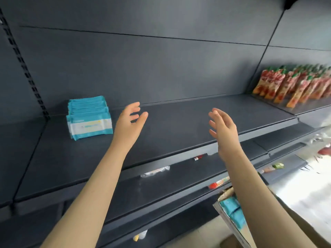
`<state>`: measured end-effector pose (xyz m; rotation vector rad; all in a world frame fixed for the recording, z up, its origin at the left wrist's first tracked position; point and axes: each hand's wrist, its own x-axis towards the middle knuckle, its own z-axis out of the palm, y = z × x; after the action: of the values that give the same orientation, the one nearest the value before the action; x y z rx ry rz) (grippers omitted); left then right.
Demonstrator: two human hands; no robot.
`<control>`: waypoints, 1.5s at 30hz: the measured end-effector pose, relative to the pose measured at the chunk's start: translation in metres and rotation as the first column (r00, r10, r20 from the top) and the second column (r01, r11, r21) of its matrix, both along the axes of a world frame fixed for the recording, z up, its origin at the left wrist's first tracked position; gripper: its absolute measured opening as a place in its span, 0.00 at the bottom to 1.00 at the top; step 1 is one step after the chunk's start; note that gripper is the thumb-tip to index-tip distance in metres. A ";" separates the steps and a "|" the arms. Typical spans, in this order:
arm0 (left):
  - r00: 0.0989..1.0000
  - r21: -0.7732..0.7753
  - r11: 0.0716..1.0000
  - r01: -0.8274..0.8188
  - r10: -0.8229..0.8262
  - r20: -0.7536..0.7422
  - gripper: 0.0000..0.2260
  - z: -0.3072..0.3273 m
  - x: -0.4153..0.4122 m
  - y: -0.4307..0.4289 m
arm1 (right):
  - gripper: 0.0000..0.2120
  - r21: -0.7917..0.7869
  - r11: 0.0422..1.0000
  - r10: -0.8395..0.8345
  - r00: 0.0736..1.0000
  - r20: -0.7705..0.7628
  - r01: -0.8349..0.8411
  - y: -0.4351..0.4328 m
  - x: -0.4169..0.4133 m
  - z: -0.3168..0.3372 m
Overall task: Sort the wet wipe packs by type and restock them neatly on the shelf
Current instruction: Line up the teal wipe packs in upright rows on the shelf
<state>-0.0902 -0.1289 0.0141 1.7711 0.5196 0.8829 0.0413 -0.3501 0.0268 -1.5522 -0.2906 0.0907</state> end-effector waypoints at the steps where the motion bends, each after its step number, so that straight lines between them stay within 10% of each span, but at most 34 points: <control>1: 0.999 -0.026 0.998 0.050 -0.050 -0.003 0.17 -0.002 0.012 -0.027 | 0.15 0.000 0.999 -0.041 0.999 -0.014 0.041 -0.031 0.005 -0.004; 11: 0.881 -0.348 0.854 0.386 -0.453 -0.134 0.14 -0.084 0.106 -0.242 | 0.23 -0.076 0.934 -0.354 0.883 -0.309 0.348 -0.284 0.031 -0.109; 23: 0.558 -0.573 0.689 0.445 -0.713 -0.424 0.18 -0.206 0.216 -0.362 | 0.25 -0.227 0.860 -0.499 0.659 -0.562 0.457 -0.390 0.066 -0.235; 40: 0.106 -0.603 0.748 0.278 -0.648 -0.754 0.23 -0.450 0.453 -0.412 | 0.22 -0.326 0.849 -0.459 0.274 -0.845 0.415 -0.418 0.259 -0.473; 45: 0.129 -0.564 0.794 0.225 -0.598 -0.791 0.28 -0.537 0.503 -0.426 | 0.21 -0.305 0.842 -0.434 0.225 -0.872 0.445 -0.417 0.301 -0.559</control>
<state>0.4131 -0.5550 -0.5228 1.8186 0.7862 -0.8586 0.3423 -0.7667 -0.5319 -1.2707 1.1059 0.5051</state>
